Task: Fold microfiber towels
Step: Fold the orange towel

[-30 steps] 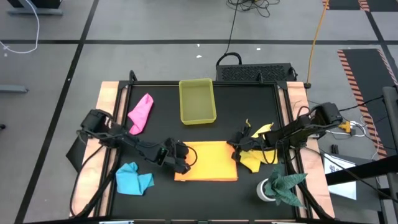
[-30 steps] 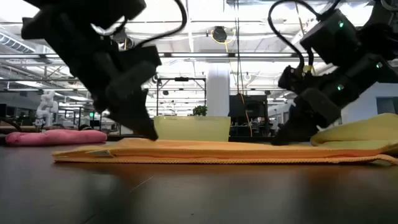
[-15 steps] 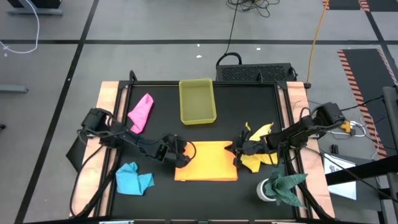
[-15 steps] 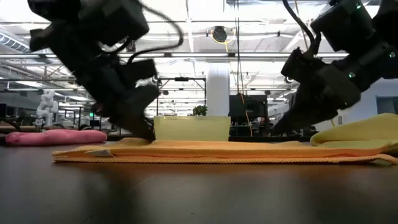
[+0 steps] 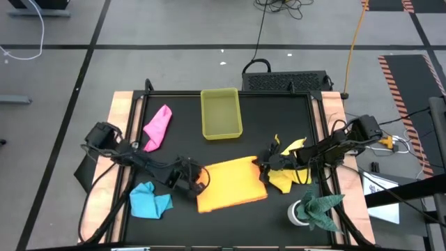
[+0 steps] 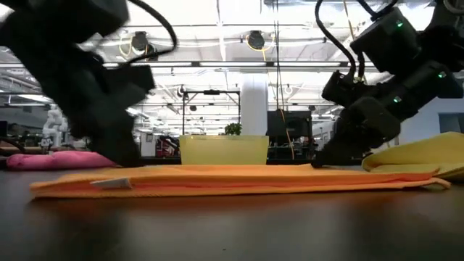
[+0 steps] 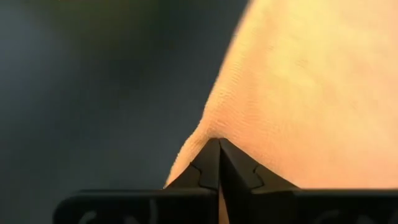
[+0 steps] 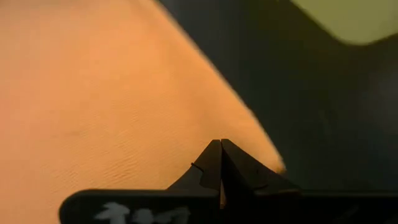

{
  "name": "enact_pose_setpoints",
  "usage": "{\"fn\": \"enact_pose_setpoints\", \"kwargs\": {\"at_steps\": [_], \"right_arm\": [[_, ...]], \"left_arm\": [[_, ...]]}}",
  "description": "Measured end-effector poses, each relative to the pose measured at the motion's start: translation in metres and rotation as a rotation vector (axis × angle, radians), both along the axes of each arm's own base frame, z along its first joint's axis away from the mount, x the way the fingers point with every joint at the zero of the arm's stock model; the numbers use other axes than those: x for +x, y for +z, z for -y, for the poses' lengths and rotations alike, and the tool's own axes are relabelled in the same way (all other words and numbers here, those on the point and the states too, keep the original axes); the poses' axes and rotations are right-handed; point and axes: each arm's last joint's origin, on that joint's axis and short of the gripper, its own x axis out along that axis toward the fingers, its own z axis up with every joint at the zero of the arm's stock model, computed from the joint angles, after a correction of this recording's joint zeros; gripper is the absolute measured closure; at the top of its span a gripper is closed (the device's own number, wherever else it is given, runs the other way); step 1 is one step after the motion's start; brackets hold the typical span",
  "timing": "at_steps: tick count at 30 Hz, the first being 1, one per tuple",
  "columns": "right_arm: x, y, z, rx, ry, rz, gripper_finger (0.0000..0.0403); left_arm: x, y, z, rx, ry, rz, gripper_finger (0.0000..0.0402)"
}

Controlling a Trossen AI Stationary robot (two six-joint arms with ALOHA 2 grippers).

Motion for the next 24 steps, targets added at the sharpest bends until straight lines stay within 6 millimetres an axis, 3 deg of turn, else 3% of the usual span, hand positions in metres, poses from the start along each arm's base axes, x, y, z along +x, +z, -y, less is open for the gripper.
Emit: {"fn": "enact_pose_setpoints", "kwargs": {"at_steps": [3,6,11,18,24], "right_arm": [[0.005,0.006,0.004,-0.032,0.012,0.071,0.0403],[0.011,0.015,0.004,-0.068,0.053,0.165,0.0403],[0.019,0.023,-0.012,0.018,0.219,0.199,0.0403],[0.031,0.017,-0.039,0.041,0.312,0.045,0.0403],[0.035,0.000,-0.034,0.081,0.297,-0.080,0.0403]], "left_arm": [[-0.010,0.015,0.014,-0.034,-0.057,0.039,0.0396],[-0.016,0.031,0.025,0.041,-0.068,0.156,0.0391],[-0.016,0.036,0.032,0.147,-0.100,0.235,0.0398],[-0.006,0.012,0.021,0.145,-0.108,0.115,0.0385],[-0.010,-0.003,0.014,0.039,-0.067,-0.038,0.0397]]}}
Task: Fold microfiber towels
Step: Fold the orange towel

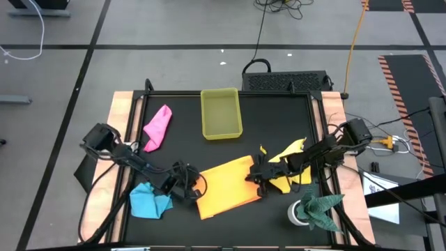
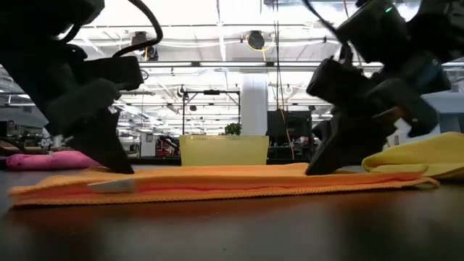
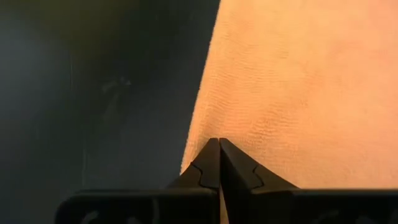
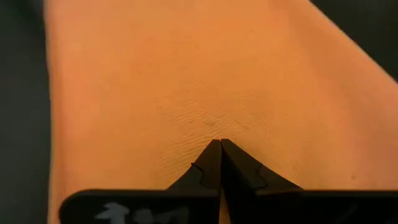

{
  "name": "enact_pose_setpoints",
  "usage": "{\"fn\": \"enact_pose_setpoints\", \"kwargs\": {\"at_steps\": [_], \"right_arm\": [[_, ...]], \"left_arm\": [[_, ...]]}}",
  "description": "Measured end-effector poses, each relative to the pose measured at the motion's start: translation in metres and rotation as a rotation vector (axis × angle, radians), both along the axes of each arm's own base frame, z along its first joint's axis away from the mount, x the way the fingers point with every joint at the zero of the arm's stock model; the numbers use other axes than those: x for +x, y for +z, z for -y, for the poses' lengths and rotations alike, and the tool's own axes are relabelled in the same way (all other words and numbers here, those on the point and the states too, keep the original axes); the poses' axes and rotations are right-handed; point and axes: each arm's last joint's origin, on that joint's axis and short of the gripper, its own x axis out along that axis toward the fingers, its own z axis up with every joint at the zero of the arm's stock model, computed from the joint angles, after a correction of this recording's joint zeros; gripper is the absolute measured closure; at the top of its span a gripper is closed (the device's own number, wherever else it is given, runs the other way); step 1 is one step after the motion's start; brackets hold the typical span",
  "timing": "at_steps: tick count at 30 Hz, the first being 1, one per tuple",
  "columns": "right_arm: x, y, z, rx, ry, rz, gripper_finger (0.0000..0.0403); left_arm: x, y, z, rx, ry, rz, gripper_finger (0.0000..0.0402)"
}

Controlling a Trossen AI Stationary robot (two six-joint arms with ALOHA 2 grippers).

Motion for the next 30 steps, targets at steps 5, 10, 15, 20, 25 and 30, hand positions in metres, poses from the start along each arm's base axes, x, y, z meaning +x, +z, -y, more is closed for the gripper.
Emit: {"fn": "enact_pose_setpoints", "kwargs": {"at_steps": [5,10,15,20,25,30], "right_arm": [[0.008,0.002,0.024,-0.109,-0.112,0.019,0.0403],[0.017,0.023,0.036,-0.267,-0.124,0.103,0.0403],[0.018,0.038,0.017,-0.118,-0.008,0.172,0.0403],[0.011,0.023,-0.008,-0.024,0.021,0.075,0.0403],[0.011,0.003,-0.007,-0.008,-0.013,-0.007,0.0403],[0.024,0.002,0.018,-0.058,-0.095,0.008,0.0403]], "left_arm": [[-0.010,0.006,0.014,-0.079,-0.027,-0.020,0.0389],[-0.017,0.022,0.034,-0.093,-0.137,0.050,0.0398],[-0.008,0.031,0.037,0.020,-0.187,0.192,0.0389],[0.001,0.022,0.026,0.031,-0.169,0.154,0.0397],[0.001,0.009,0.029,-0.090,-0.189,0.070,0.0387],[-0.006,0.010,0.054,-0.176,-0.292,0.112,0.0398]]}}
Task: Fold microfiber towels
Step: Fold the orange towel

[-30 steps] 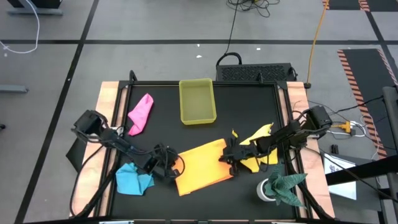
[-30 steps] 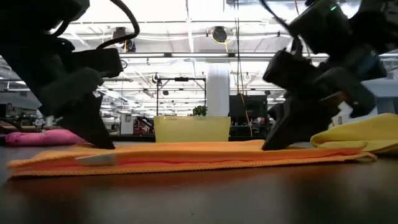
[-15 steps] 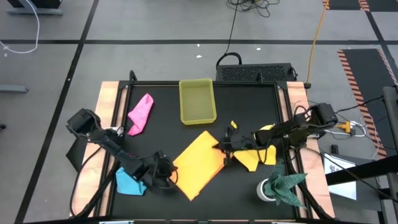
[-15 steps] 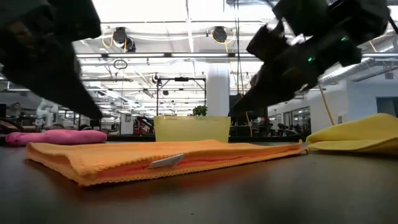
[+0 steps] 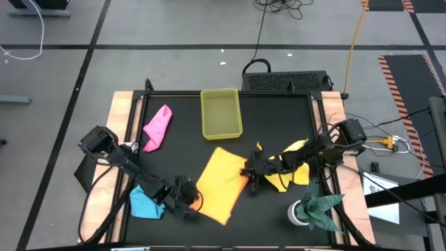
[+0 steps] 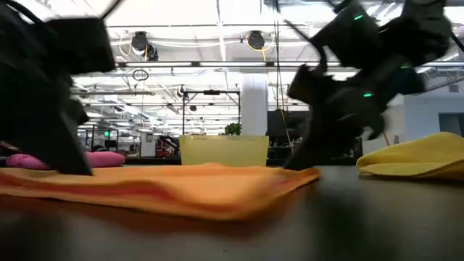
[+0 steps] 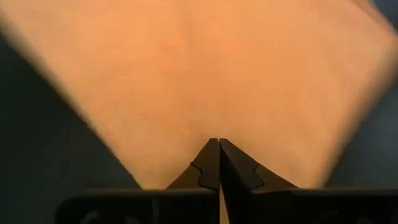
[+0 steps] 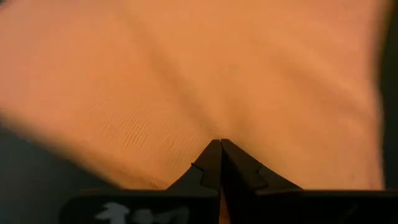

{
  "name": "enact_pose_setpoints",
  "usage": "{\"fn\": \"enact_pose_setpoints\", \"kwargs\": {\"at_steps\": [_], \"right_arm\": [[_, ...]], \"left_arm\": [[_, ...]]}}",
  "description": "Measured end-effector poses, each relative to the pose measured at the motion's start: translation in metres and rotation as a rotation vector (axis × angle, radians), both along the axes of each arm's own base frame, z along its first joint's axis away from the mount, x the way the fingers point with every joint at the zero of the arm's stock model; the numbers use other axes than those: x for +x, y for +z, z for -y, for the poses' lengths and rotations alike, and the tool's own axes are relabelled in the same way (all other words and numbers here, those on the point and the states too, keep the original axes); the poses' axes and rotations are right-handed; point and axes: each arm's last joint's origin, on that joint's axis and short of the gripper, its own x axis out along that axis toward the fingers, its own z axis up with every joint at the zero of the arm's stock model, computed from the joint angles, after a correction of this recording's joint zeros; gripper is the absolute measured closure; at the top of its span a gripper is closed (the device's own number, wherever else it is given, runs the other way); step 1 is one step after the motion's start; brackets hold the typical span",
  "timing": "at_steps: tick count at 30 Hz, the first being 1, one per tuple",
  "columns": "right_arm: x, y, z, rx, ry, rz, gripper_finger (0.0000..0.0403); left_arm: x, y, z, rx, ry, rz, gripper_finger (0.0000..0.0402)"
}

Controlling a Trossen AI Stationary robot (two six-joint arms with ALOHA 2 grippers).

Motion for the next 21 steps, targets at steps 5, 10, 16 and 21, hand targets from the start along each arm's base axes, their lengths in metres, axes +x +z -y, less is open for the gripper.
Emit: {"fn": "enact_pose_setpoints", "kwargs": {"at_steps": [5,10,16,21], "right_arm": [[0.013,0.019,0.016,-0.184,-0.076,0.079,0.0403],[0.011,0.028,-0.005,-0.076,0.079,0.111,0.0403],[0.006,0.018,-0.042,0.001,0.180,0.105,0.0403],[0.007,-0.003,-0.043,0.006,0.168,0.050,0.0403]], "left_arm": [[0.004,0.014,0.017,0.047,-0.133,0.193,0.0386],[0.023,0.024,0.002,0.255,-0.073,0.350,0.0389],[0.039,0.014,-0.046,0.280,0.163,0.228,0.0392],[0.035,-0.007,-0.057,0.180,0.237,0.058,0.0395]]}}
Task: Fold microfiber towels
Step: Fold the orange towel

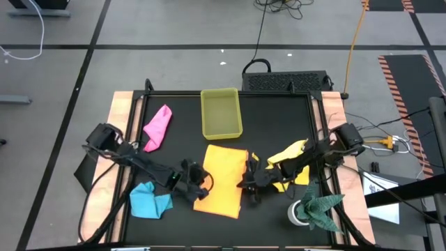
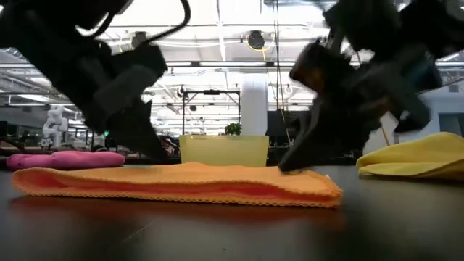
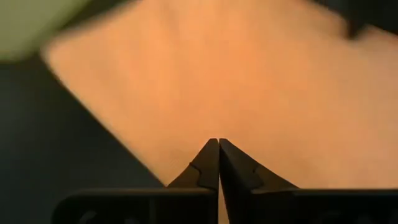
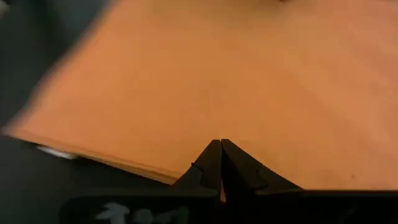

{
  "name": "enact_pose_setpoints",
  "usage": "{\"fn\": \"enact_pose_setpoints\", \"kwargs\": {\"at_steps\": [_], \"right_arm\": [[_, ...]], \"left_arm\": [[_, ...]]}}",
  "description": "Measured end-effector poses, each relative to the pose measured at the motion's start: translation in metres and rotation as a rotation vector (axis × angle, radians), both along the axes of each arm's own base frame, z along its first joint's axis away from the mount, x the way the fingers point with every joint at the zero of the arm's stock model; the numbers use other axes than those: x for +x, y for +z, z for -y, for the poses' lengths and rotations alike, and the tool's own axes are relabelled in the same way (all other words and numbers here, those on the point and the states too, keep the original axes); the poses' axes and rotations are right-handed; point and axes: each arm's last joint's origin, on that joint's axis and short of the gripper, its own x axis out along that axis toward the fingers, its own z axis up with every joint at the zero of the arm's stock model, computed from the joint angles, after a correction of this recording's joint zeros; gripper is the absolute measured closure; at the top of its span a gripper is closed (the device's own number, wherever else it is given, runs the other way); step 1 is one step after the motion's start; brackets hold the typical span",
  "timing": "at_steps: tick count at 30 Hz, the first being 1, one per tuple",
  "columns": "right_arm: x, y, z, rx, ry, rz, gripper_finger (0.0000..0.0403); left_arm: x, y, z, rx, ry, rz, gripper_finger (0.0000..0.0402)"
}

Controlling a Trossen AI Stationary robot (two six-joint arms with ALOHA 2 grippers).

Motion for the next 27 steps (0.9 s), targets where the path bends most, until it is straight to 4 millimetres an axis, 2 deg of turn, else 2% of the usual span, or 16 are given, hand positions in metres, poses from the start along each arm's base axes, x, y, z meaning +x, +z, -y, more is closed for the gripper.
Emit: {"fn": "enact_pose_setpoints", "kwargs": {"at_steps": [3,6,9,12,15,18,23,27], "right_arm": [[-0.003,-0.002,0.009,-0.031,-0.018,-0.070,0.0403],[-0.011,0.005,0.014,-0.060,-0.017,-0.146,0.0403],[-0.020,0.019,0.013,-0.076,0.021,-0.167,0.0403],[-0.019,0.037,0.008,-0.051,0.050,-0.066,0.0403],[-0.013,0.049,0.004,-0.005,0.051,0.065,0.0403],[-0.009,0.043,0.002,0.006,0.055,0.109,0.0403],[-0.004,0.018,0.000,-0.008,0.053,0.045,0.0403],[-0.005,-0.001,0.000,-0.011,0.038,-0.026,0.0403]], "left_arm": [[-0.003,-0.006,0.013,-0.101,-0.084,-0.047,0.0398],[-0.009,-0.005,0.034,-0.152,-0.192,-0.038,0.0388],[-0.014,0.000,0.049,-0.103,-0.305,0.021,0.0384],[-0.010,0.013,0.054,0.001,-0.348,0.132,0.0389],[-0.008,0.011,0.046,0.100,-0.299,0.129,0.0398],[-0.009,0.007,0.035,0.107,-0.201,0.081,0.0394],[-0.015,-0.004,0.009,0.126,0.002,-0.048,0.0384],[-0.016,-0.005,-0.010,0.246,0.119,-0.079,0.0391]]}}
